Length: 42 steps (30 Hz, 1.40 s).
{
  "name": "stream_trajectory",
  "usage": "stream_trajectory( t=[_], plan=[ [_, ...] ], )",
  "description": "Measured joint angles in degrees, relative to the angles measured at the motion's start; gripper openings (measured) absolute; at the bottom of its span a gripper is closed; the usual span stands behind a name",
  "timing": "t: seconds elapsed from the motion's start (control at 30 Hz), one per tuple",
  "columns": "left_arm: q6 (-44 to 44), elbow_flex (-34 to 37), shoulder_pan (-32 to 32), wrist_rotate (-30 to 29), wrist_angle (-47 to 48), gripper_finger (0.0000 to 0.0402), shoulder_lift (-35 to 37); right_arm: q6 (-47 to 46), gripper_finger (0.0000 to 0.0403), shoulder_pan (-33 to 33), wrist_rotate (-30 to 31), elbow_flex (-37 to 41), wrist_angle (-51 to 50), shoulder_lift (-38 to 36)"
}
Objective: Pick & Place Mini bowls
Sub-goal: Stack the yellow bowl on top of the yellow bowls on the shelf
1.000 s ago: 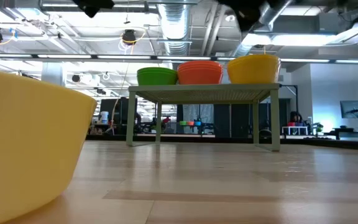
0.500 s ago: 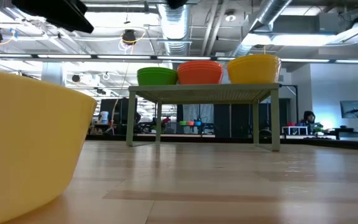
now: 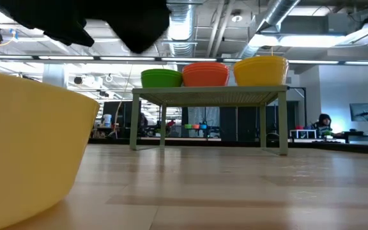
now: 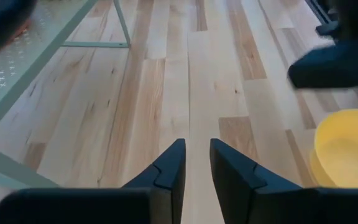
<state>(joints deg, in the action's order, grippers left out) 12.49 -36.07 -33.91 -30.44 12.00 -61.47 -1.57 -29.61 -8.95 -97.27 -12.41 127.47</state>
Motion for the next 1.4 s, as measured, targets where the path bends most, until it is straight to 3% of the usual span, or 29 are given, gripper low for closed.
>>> stream_trajectory(
  t=[0.2,0.4,0.6,0.87,0.97,1.2,1.4],
  plan=[
    [0.0,0.0,0.0,0.0,-0.5,0.0075,0.0,0.0,0.016,0.1,0.6,-0.1,-1.9,1.6],
    [0.0,0.0,0.0,0.0,-0.9,0.0075,0.0,3.5,0.014,0.6,4.7,-0.1,-3.1,2.2],
    [0.0,0.0,0.0,0.0,-1.4,0.0075,0.0,4.9,0.0099,2.0,4.4,0.0,-5.4,2.2],
    [0.0,0.0,0.0,0.0,-1.8,0.0075,0.0,7.1,0.0014,3.7,4.4,-0.2,-8.0,1.8],
    [0.0,0.0,0.0,0.0,-1.8,0.0075,0.0,8.3,0.0009,4.0,4.7,-0.1,-11.0,0.6],
    [-0.2,0.0,0.0,0.0,-2.2,0.0075,0.0,8.5,0.0004,3.7,6.7,0.1,-23.3,-8.2],
    [-0.2,0.0,0.0,0.0,-2.3,0.0075,0.0,6.8,0.0003,3.4,18.3,0.1,-36.8,-20.1]
  ],
)
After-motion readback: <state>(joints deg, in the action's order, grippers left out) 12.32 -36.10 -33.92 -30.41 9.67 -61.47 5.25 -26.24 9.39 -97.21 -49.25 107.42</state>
